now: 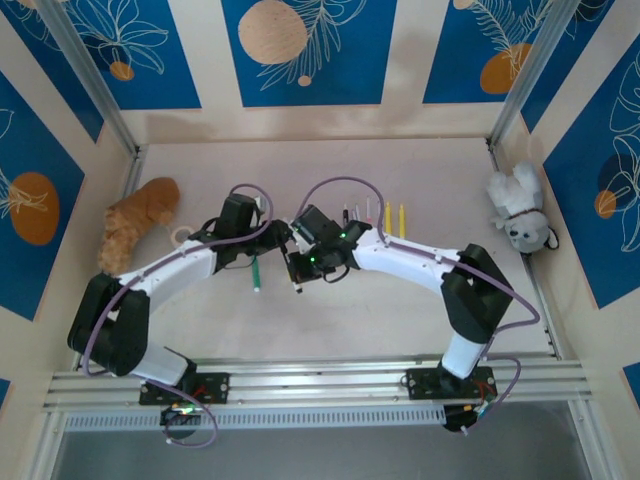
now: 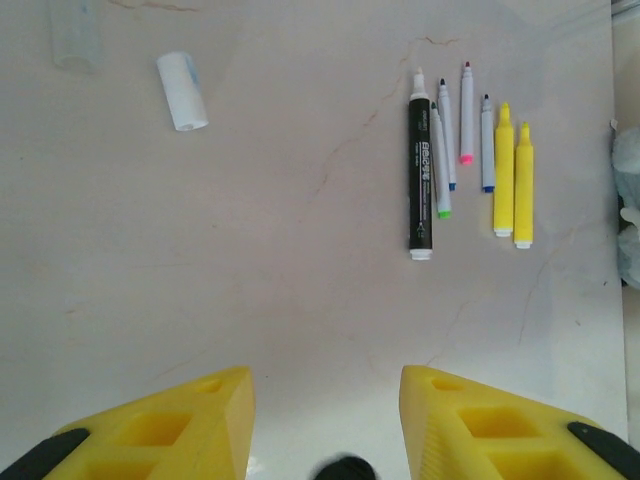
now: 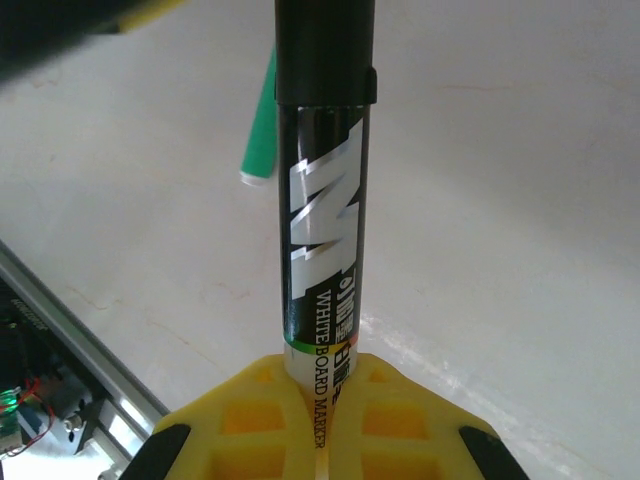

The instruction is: Open the pen caps

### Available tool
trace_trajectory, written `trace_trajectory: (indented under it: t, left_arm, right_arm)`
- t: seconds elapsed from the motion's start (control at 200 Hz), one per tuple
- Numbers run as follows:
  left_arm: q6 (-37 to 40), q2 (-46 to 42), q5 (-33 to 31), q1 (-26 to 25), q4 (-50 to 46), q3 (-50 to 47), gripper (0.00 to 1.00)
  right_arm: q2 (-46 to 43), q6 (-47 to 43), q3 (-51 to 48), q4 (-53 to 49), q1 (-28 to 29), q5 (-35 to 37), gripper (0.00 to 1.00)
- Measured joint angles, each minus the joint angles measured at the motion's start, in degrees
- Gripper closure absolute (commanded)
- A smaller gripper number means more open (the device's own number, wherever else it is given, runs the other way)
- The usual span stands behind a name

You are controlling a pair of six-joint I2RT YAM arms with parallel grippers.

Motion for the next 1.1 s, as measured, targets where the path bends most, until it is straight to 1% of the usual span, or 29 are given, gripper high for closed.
trace_trajectory:
  t: [0.155,0.225,0.25,0.35,0.48,0.62,0.635,0.695,0.73,0.75,0.776,0.881,0.946,1.061,1.101]
  left_arm:
    - [-0.42,0.00,0.00,-0.39,0.92,0.59,0.60]
    - [-0.48,0.07,0.00,-0.52,1.16,0.90,0.64]
    - [-0.46,0.09,-0.02,-0.59,1.25,0.94,0.67]
    - [-0.96,0.11,0.00,-0.87,1.38,1.09,0.85]
    - [-1.38,0.11,-0.02,-1.25,2.19,1.84,1.00]
    - [-1.33,0.59,0.00,-1.22,2.80,1.84,1.00]
    - [-1.33,0.63,0.00,-1.25,2.84,1.84,1.00]
    - [-1.42,0.70,0.02,-1.25,3.10,1.84,1.00]
    - [-1.68,0.70,0.04,-1.25,3.37,1.84,1.00]
    - [-1.75,0.70,0.04,-1.27,3.56,1.84,1.00]
    - [-1.73,0.70,0.17,-1.27,3.80,1.84,1.00]
    - [-1.75,0.74,0.26,-1.27,3.80,1.84,1.00]
    - [-1.75,0.74,0.44,-1.29,3.82,1.84,1.00]
    - [-1.77,0.74,0.61,-1.29,3.85,1.84,1.00]
    - [-1.84,0.74,0.79,-1.29,3.87,1.84,1.00]
  right_arm:
    - [-1.88,0.00,-0.57,0.81,-0.11,-0.28,1.00]
    - [-1.88,0.00,-0.57,1.05,-0.20,-0.26,1.00]
    - [-1.86,0.00,-0.57,1.07,-0.24,-0.26,1.00]
    - [-1.86,0.02,-0.57,1.09,-0.55,-0.35,1.00]
    - [-1.86,0.07,-0.57,1.53,-0.83,-0.44,1.00]
    - [-1.86,0.11,-0.59,1.62,-1.18,-0.68,1.00]
    - [-1.86,0.22,-0.61,1.64,-1.20,-0.68,0.97]
    - [-1.86,0.61,-0.74,1.84,-1.40,-0.87,0.78]
    - [-1.86,0.90,-0.83,2.03,-1.53,-1.20,0.69]
    - [-1.86,0.72,-0.92,2.25,-1.62,-1.31,0.66]
    - [-1.86,0.61,-1.07,2.60,-1.70,-1.42,0.63]
    - [-1.73,1.16,-1.09,4.00,-2.03,-2.12,0.63]
    - [-1.40,1.33,-1.09,4.90,-2.10,-2.45,0.70]
    - [-0.20,1.36,-1.03,5.62,-2.16,-2.69,0.70]
    - [0.31,1.33,-0.94,5.73,-2.16,-2.78,0.73]
